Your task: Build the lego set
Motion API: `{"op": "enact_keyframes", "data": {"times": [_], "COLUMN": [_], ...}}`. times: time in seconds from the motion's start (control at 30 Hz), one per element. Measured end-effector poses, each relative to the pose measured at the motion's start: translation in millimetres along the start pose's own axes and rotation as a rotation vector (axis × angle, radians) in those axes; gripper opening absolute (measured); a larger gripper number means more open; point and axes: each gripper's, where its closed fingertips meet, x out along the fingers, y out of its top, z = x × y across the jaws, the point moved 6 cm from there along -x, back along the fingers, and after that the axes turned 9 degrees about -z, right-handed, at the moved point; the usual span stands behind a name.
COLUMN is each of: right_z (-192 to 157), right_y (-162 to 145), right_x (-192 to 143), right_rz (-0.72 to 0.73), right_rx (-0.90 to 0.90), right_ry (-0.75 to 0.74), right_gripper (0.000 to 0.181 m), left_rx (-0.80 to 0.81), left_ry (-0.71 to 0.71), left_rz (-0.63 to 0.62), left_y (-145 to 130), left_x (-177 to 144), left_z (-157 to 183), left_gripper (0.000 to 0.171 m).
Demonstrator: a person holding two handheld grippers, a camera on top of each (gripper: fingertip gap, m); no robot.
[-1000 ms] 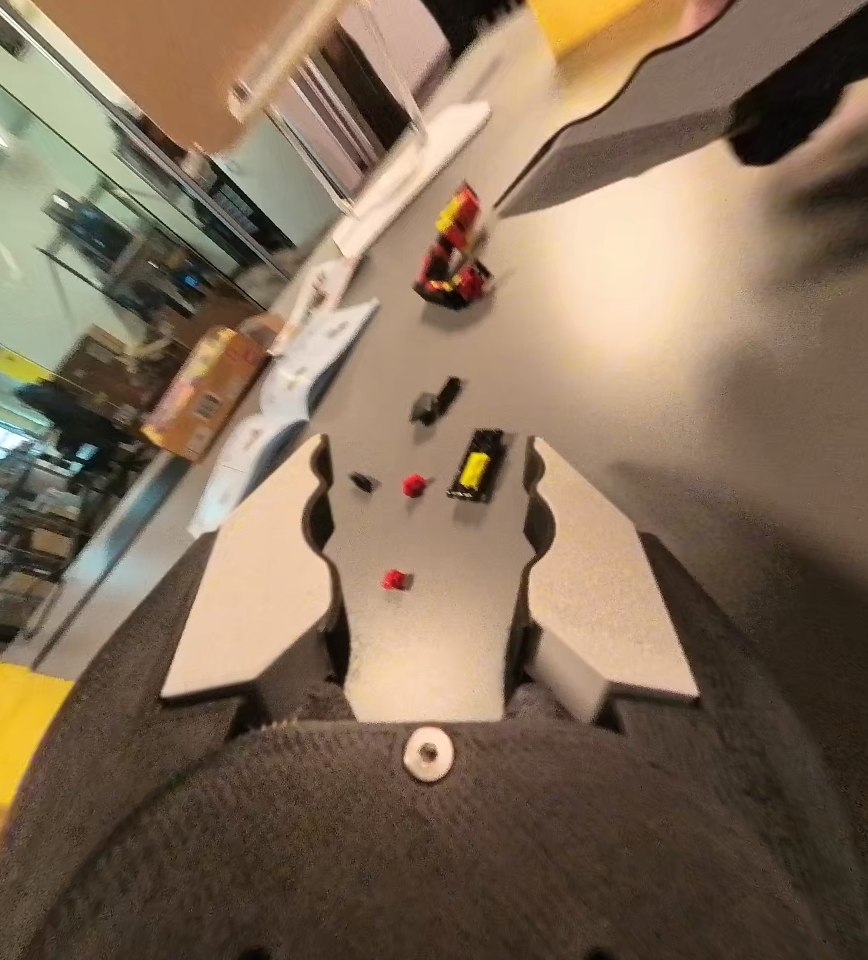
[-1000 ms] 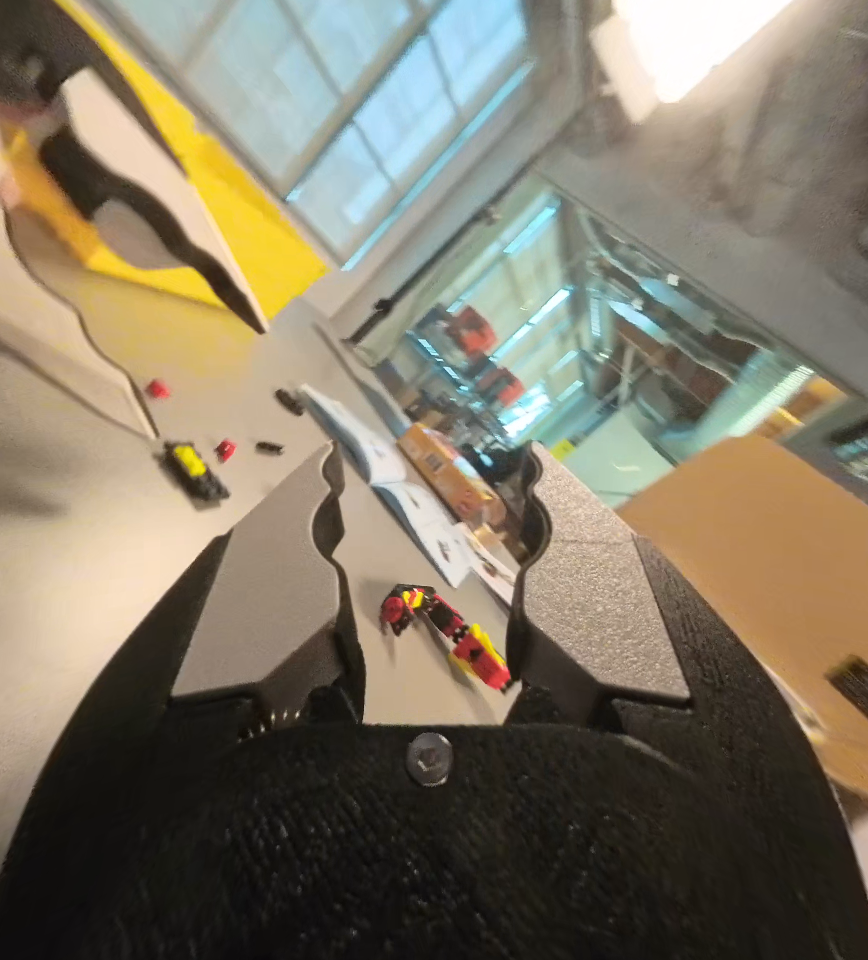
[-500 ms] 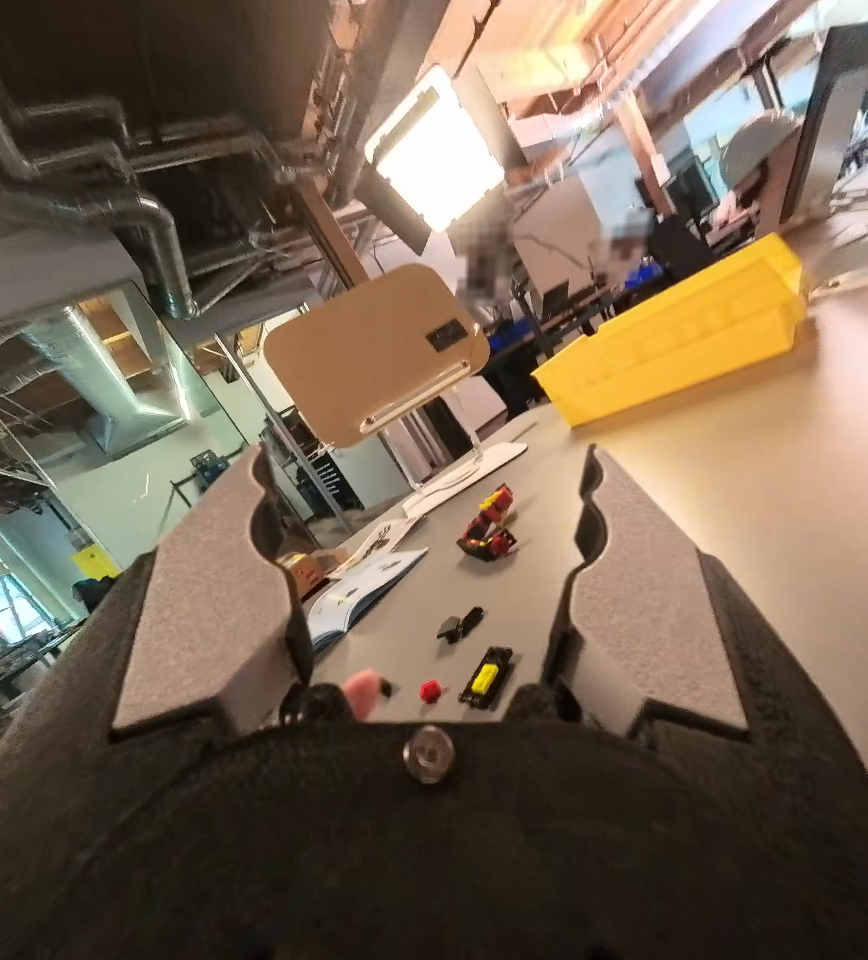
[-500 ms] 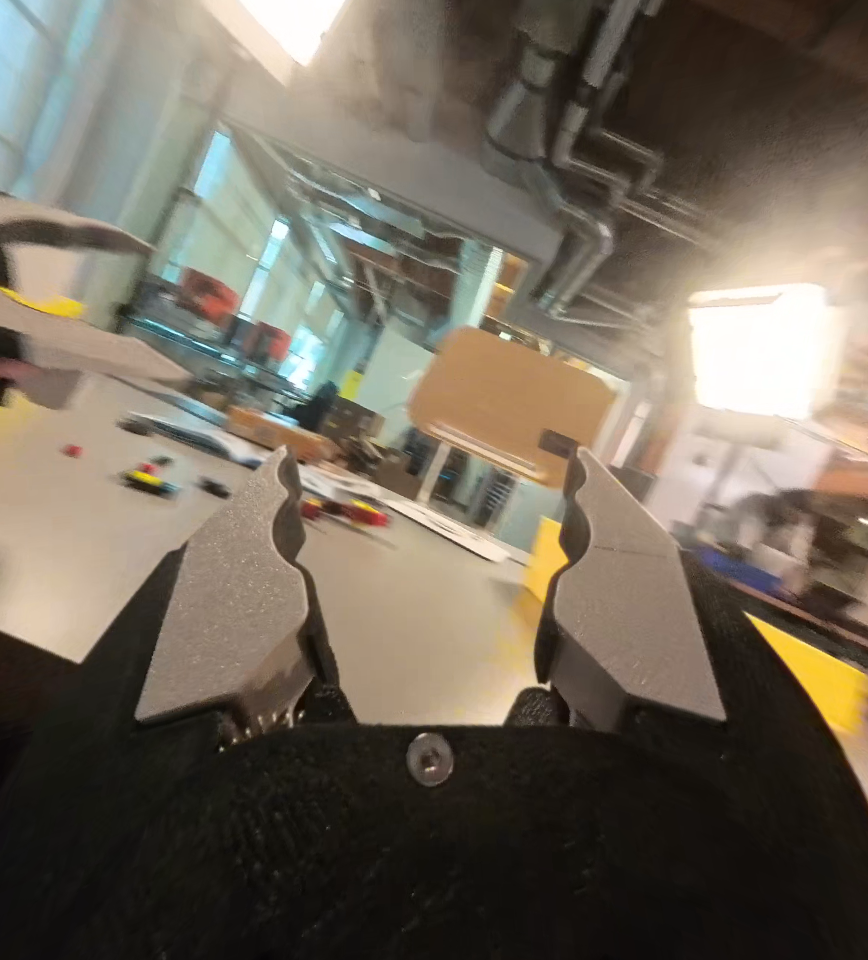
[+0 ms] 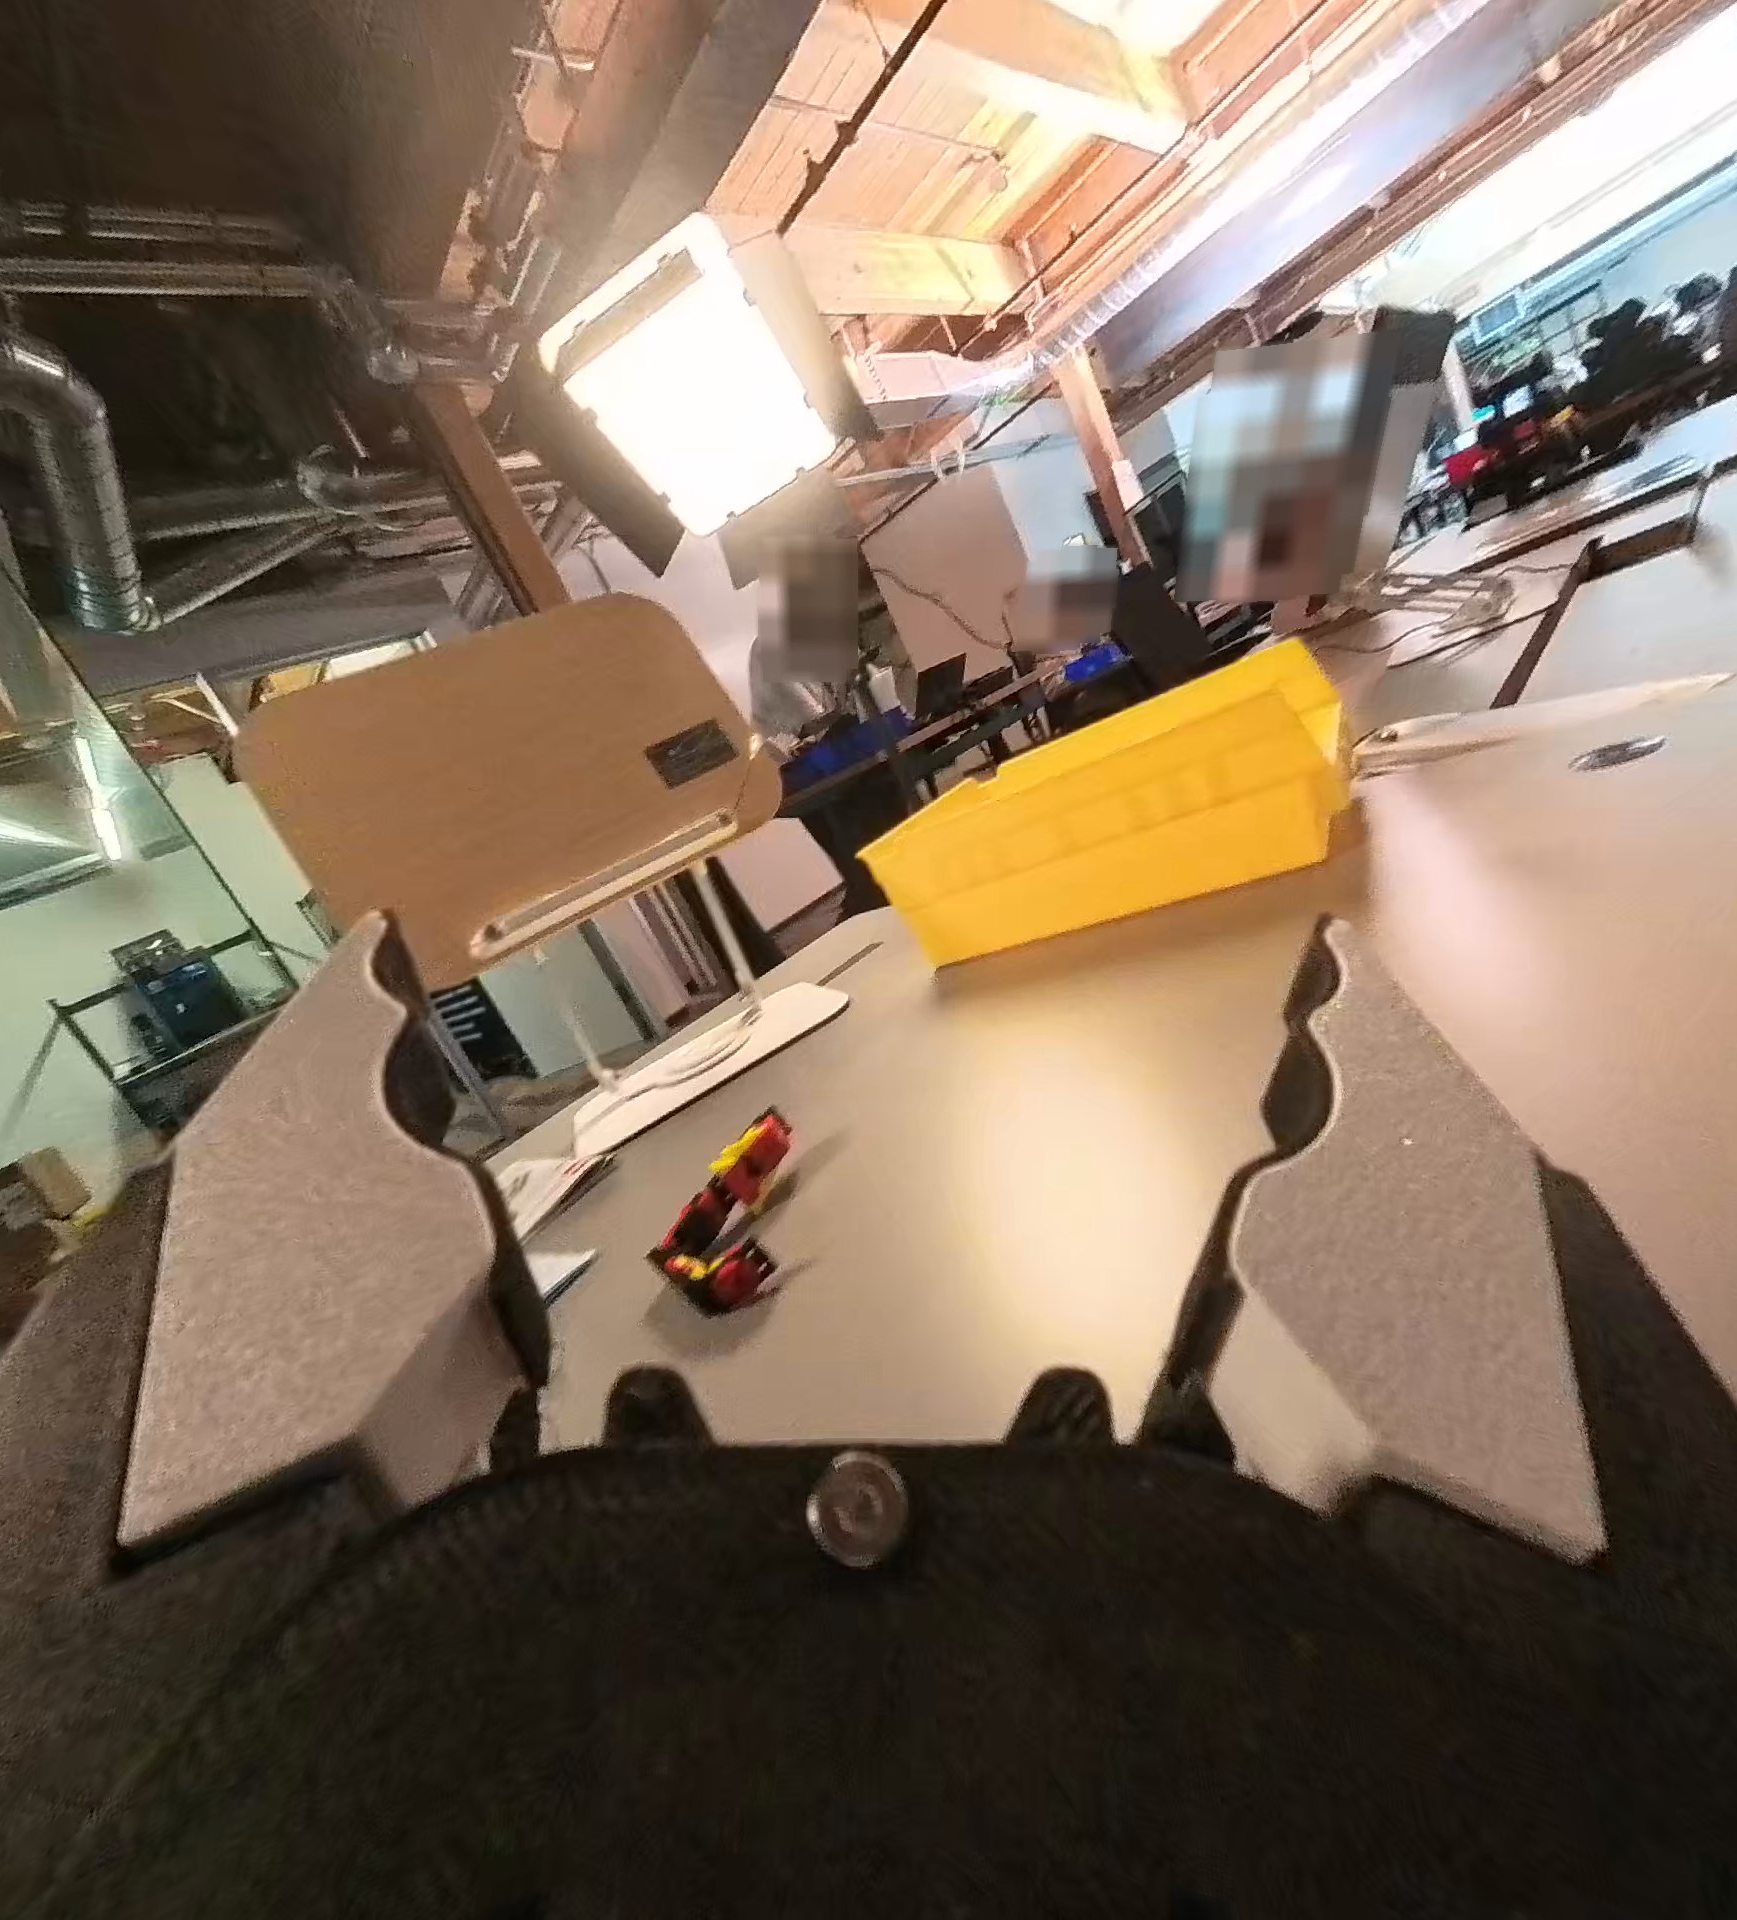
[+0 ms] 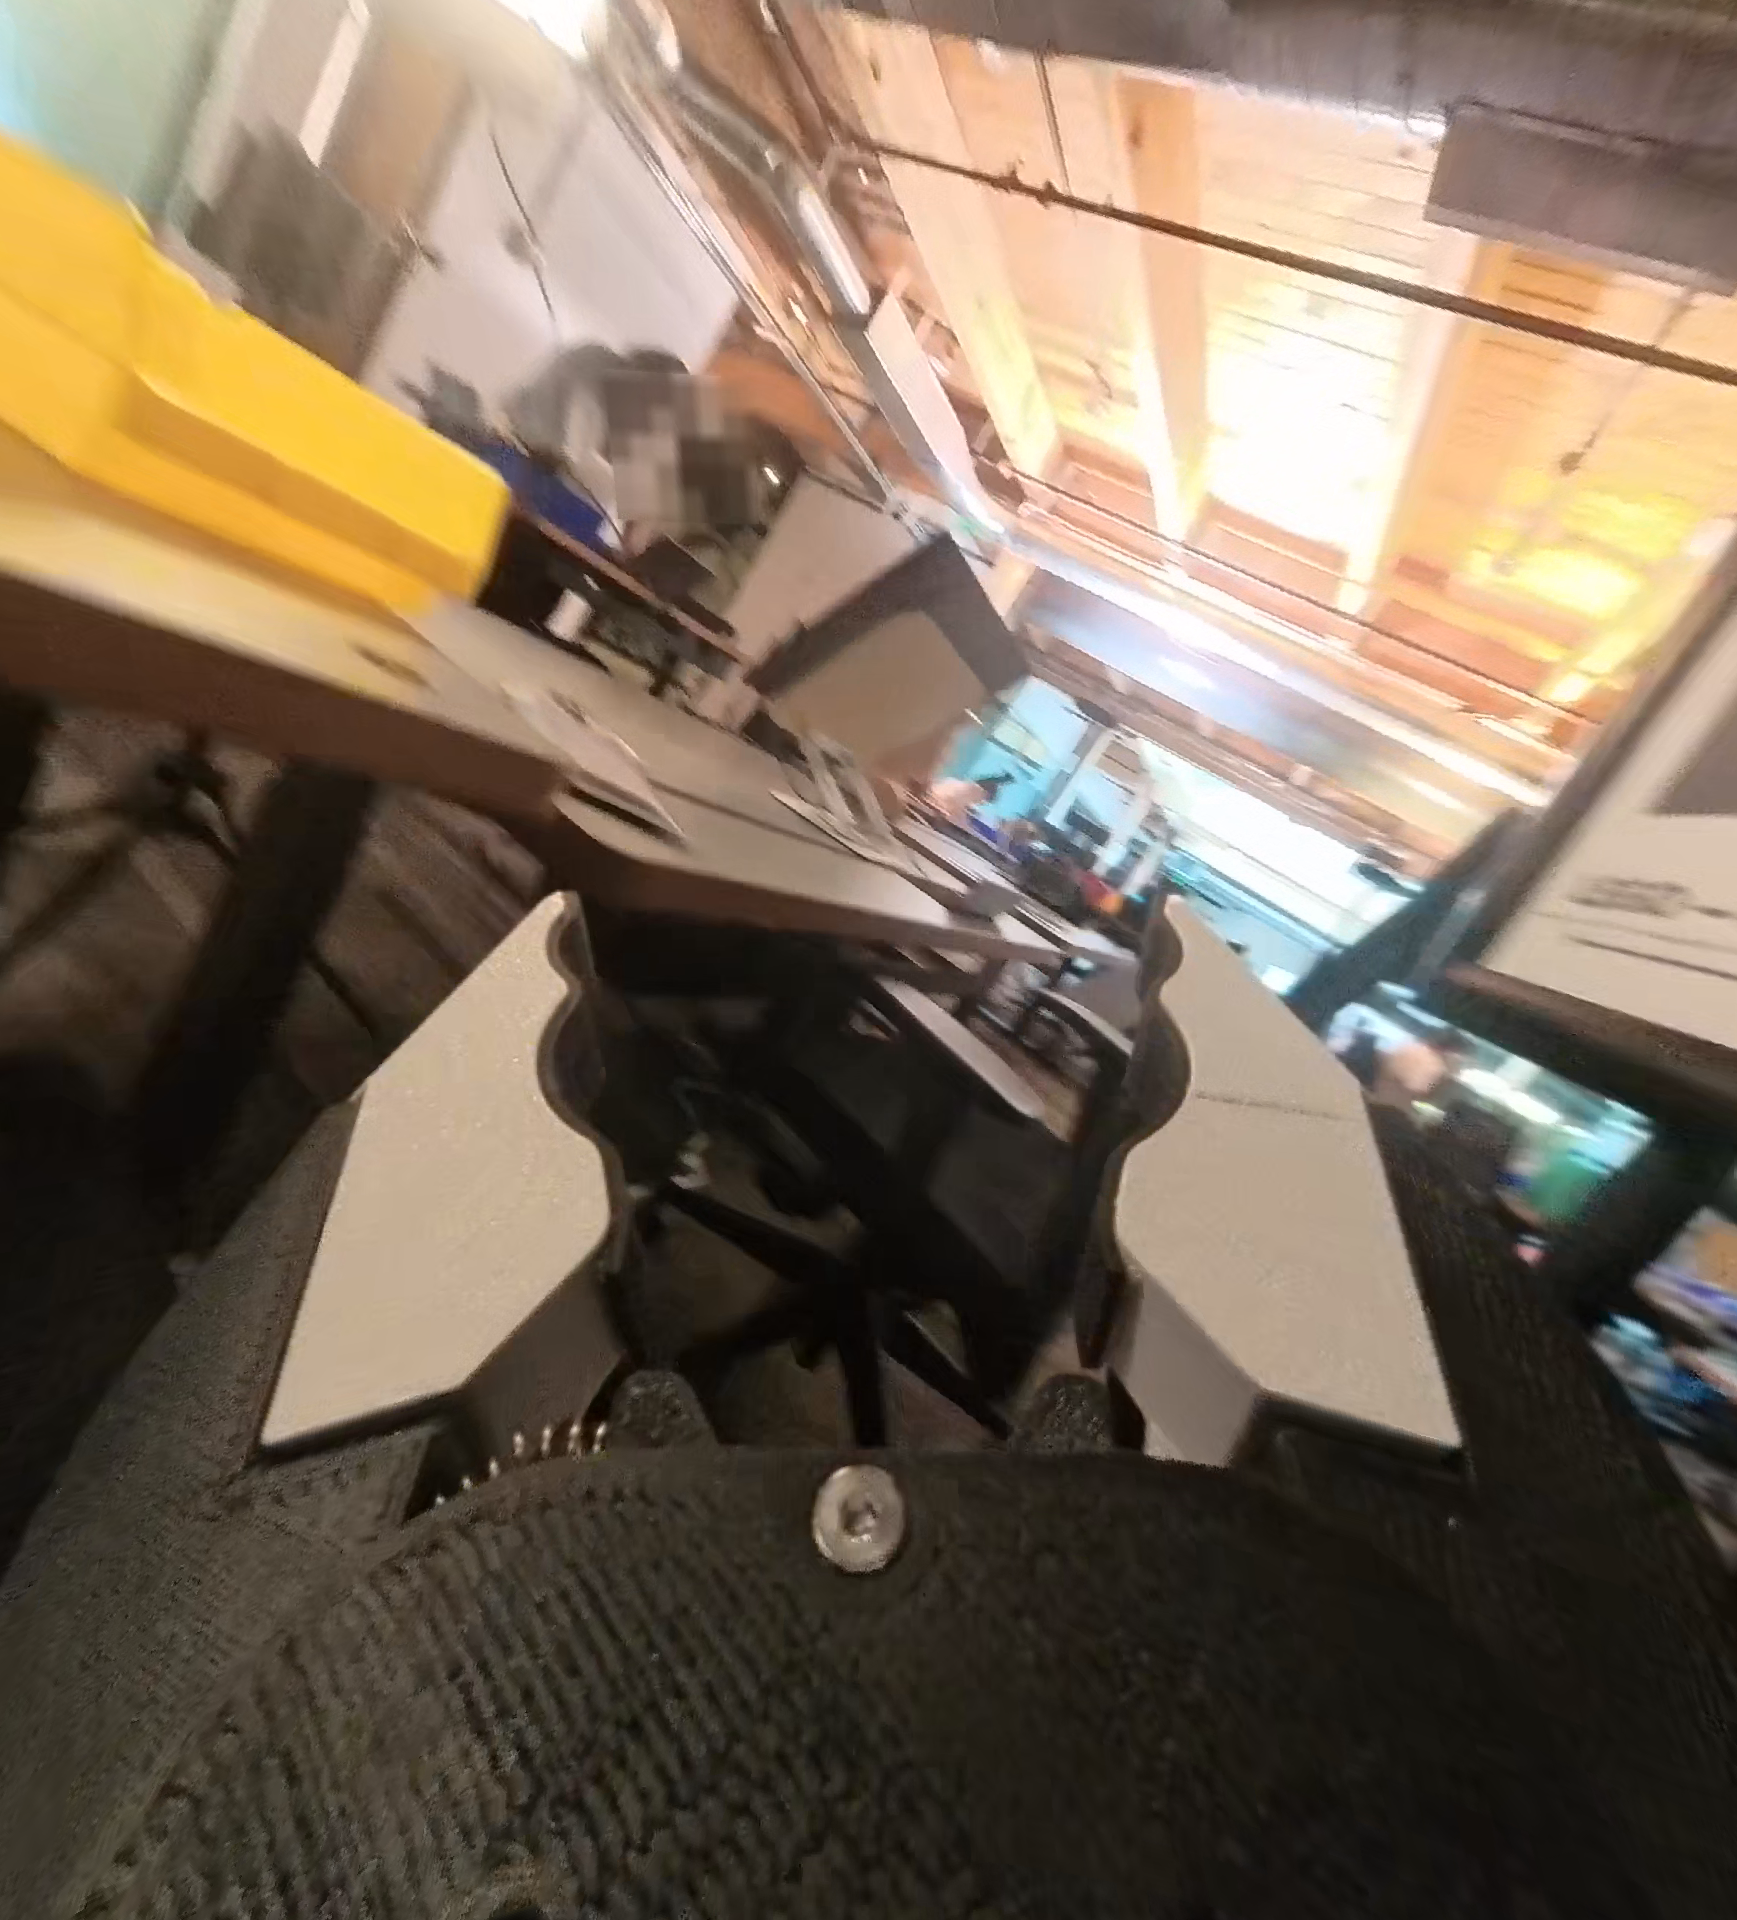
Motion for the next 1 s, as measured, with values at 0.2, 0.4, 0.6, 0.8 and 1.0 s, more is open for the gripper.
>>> {"op": "enact_keyframes", "data": {"times": [0.2, 0.4, 0.6, 0.8, 1.0], "right_z": [52, 99, 133, 154, 155], "right_y": [-58, -83, -92, -77, -78], "right_x": [-55, -120, -174, -231, -278], "right_rz": [-0.187, -0.272, -0.274, -0.176, -0.269], "right_rx": [-0.198, -0.140, -0.055, 0.010, 0.009], "right_ry": [-0.237, -0.492, -0.650, -0.808, -0.891], "right_gripper": [0.109, 0.114, 0.115, 0.107, 0.108], "left_rx": [0.153, 0.217, -0.018, 0.019, 0.000], "left_ry": [-0.070, -0.228, -0.316, -0.421, -0.620], "left_rz": [0.158, 0.297, 0.245, 0.317, 0.443], "left_y": [44, 81, 81, 106, 134], "left_x": [18, 38, 68, 80, 81], "left_z": [45, 99, 128, 166, 229], "left_gripper": [0.156, 0.157, 0.157, 0.156, 0.157]}}
